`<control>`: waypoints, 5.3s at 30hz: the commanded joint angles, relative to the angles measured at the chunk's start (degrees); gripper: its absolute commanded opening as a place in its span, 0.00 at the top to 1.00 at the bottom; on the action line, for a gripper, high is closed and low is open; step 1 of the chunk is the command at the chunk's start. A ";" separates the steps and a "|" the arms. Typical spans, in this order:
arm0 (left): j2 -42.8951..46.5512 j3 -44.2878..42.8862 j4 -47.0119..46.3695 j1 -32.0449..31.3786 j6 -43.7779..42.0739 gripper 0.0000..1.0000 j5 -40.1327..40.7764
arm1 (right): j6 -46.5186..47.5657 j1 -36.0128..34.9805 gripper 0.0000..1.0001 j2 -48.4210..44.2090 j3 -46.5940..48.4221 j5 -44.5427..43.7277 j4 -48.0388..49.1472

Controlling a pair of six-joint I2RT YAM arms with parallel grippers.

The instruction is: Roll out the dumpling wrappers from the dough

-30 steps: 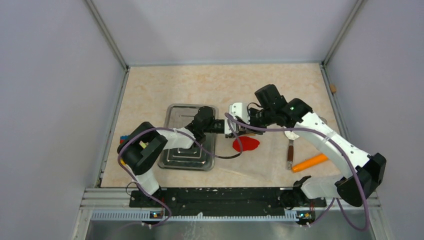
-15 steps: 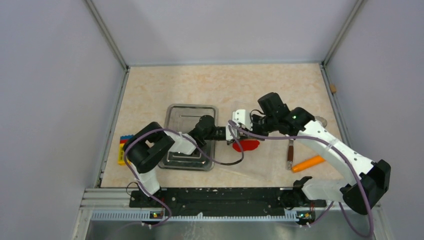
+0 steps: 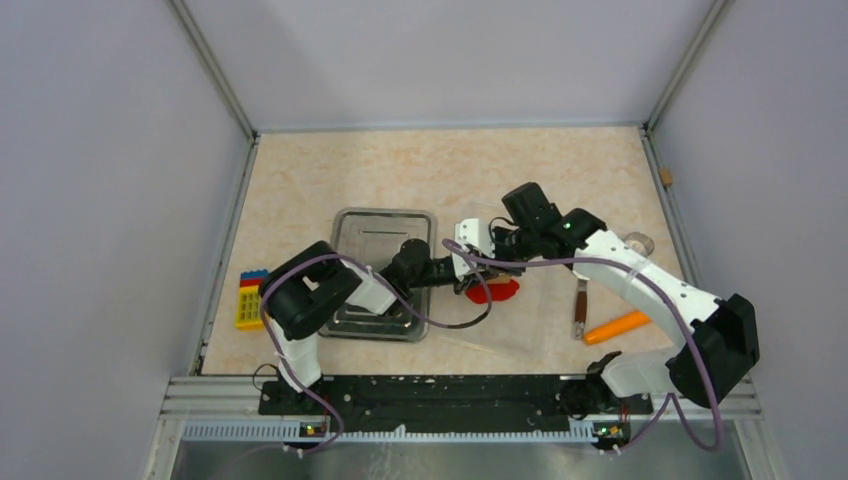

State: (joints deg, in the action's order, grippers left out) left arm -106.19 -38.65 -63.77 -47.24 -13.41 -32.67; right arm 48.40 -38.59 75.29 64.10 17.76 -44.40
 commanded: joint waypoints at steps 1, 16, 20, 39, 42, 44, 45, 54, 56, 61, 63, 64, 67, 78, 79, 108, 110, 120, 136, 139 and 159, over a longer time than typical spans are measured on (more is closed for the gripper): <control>-2.21 0.17 -2.10 0.60 3.40 1.00 7.78 | -1.70 -0.92 1.00 0.56 -0.66 2.46 3.44; -10.83 -0.06 -5.48 1.01 5.78 1.00 12.82 | -2.57 -0.87 1.00 4.38 -5.13 -0.68 8.25; -10.65 -2.25 -4.40 1.41 7.77 1.00 12.02 | -3.70 -0.87 1.00 6.33 -2.48 -2.89 10.02; -12.60 -14.97 3.08 5.05 24.67 1.00 11.88 | -2.95 1.51 1.00 11.95 1.75 -11.00 19.40; -10.97 -17.33 5.07 5.05 24.48 1.00 11.05 | -2.73 1.93 1.00 12.64 5.16 -10.87 18.91; -9.05 -18.74 6.85 5.13 23.42 1.00 10.52 | -3.01 1.89 1.00 12.42 7.63 -10.52 17.67; -8.51 -19.38 7.71 5.29 23.09 1.00 10.08 | -3.42 1.86 1.00 12.26 9.07 -10.36 16.79; -5.80 -22.73 13.53 6.01 19.94 1.00 7.48 | -2.14 1.85 1.00 5.99 4.55 -9.31 15.52; -6.33 -22.39 13.46 5.98 19.45 1.00 6.95 | -2.08 1.85 1.00 4.86 2.42 -8.86 16.41; -7.52 -21.06 12.89 5.92 19.39 1.00 6.72 | -2.35 1.85 1.00 3.90 -1.93 -8.09 18.29; -7.77 -20.54 12.87 5.94 19.24 1.00 7.07 | -2.35 1.84 1.00 4.00 -3.00 -7.87 19.08; -7.96 -20.30 13.04 5.87 19.09 1.00 7.13 | -2.35 1.85 1.00 4.13 -3.47 -7.80 19.44; -8.96 -20.00 13.15 5.93 18.53 1.00 7.43 | -1.94 1.85 1.00 4.60 -5.58 -7.65 20.46; -12.72 -21.56 14.00 6.27 18.18 1.00 8.20 | -2.96 3.55 1.00 6.20 -9.05 -6.50 23.60; -12.80 -21.67 14.14 6.51 18.55 1.00 8.25 | -2.92 3.99 1.00 6.53 -9.23 -6.57 24.05; 11.34 -15.35 62.23 17.49 17.37 0.61 -4.66 | 3.63 11.61 1.00 -0.39 0.28 2.71 15.85; 10.96 -15.02 60.34 17.91 19.23 0.57 -3.25 | 3.74 11.61 1.00 0.56 0.41 3.03 16.96; 3.39 -19.70 54.81 17.90 27.56 0.52 -1.98 | 5.04 9.65 1.00 6.10 2.54 4.66 16.59; -2.39 -22.03 52.57 18.68 33.70 0.53 4.37 | -0.08 6.60 1.00 4.40 -0.38 11.58 -2.37; -2.71 -21.99 52.55 18.68 33.71 0.53 4.82 | -1.52 6.60 1.00 3.46 -1.64 12.13 -2.77; -7.28 -25.52 47.93 15.57 34.71 0.51 1.26 | -2.87 6.42 1.00 -2.05 -6.21 13.97 -6.01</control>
State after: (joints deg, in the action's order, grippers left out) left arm -111.70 -60.90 -12.36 -30.33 19.86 -30.50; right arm 48.27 -31.05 74.11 60.01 29.19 -43.62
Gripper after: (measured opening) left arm 0.475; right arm 0.354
